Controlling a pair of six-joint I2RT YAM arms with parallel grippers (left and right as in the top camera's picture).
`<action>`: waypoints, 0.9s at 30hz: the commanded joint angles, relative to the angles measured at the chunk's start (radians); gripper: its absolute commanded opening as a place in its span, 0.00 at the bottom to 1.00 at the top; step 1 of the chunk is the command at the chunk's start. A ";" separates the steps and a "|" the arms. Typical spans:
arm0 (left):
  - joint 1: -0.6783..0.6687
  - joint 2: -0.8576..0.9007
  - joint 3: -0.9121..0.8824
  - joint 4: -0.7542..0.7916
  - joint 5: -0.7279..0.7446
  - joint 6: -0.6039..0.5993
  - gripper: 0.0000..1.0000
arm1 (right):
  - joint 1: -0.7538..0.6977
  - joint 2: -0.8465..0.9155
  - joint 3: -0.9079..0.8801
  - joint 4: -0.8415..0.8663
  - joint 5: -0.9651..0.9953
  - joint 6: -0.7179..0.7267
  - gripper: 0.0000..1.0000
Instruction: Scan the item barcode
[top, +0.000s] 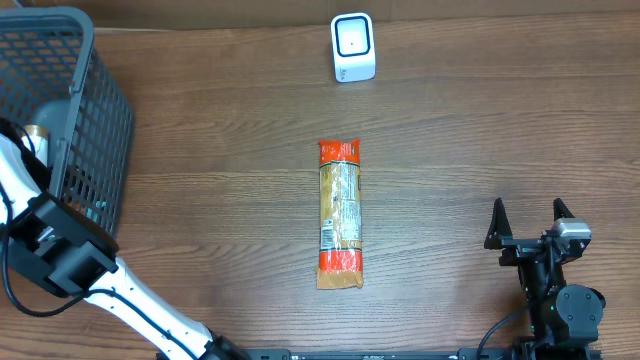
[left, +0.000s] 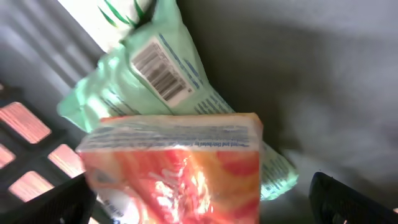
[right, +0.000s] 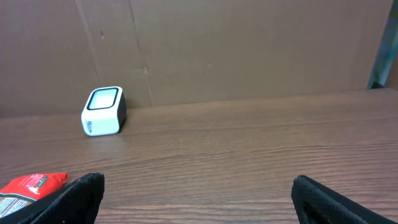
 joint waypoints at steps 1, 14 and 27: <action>0.000 -0.016 0.044 0.001 0.003 -0.053 1.00 | -0.002 -0.008 -0.010 0.006 0.011 -0.005 1.00; 0.030 -0.015 -0.008 0.078 -0.033 -0.135 1.00 | -0.002 -0.008 -0.010 0.006 0.011 -0.005 1.00; 0.031 -0.015 -0.218 0.231 -0.015 -0.145 1.00 | -0.002 -0.008 -0.010 0.006 0.011 -0.005 1.00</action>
